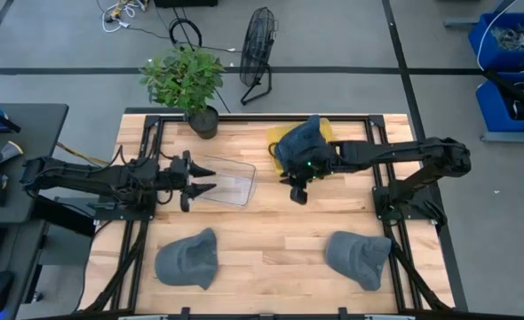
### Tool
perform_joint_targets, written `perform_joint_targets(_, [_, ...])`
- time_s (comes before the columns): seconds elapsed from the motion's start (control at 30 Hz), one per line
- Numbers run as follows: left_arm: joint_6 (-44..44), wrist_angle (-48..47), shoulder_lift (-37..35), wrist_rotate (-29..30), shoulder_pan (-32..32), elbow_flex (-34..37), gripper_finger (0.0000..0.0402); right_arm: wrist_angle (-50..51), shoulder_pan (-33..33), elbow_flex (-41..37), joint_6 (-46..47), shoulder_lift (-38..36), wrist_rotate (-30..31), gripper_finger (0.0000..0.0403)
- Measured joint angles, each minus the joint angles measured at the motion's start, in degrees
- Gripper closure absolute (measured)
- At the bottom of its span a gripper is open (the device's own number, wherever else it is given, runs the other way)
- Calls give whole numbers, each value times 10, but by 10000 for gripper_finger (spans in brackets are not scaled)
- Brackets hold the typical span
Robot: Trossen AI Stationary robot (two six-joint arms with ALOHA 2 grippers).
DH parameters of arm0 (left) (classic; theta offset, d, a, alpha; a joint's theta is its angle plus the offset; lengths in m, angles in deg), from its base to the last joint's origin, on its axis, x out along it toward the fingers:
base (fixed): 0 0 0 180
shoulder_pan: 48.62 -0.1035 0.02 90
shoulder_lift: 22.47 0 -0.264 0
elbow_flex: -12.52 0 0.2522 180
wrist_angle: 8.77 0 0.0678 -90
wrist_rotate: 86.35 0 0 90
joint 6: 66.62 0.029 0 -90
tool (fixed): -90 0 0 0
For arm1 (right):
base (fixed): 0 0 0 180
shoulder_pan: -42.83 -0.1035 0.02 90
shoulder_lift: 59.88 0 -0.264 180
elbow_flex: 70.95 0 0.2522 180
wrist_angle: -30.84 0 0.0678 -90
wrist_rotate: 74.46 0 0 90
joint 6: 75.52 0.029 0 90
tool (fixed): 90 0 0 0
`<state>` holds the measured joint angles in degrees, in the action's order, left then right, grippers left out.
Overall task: Pick & Place hat
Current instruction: Put the left gray cap into the transparent bin
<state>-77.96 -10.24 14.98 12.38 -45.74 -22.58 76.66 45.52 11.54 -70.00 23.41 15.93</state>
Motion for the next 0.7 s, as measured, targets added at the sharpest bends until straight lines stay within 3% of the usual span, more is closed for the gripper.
perform_joint_targets(0.13, [-33,-5,0,-71,17,-23,207,-7,-29,-4,-5,3,16,316])
perform_joint_targets(0.23, [-35,-34,0,-81,44,-53,220,-5,-42,-18,-5,4,17,317])
perform_joint_targets(0.33, [-69,-138,1,-62,72,-99,240,-21,-48,-39,-7,4,16,317])
perform_joint_targets(0.47, [-123,-307,25,11,104,-164,266,-53,-49,-69,-10,4,17,317])
perform_joint_targets(0.7, [-189,-461,111,3,162,-244,275,-64,-50,-88,0,5,17,317])
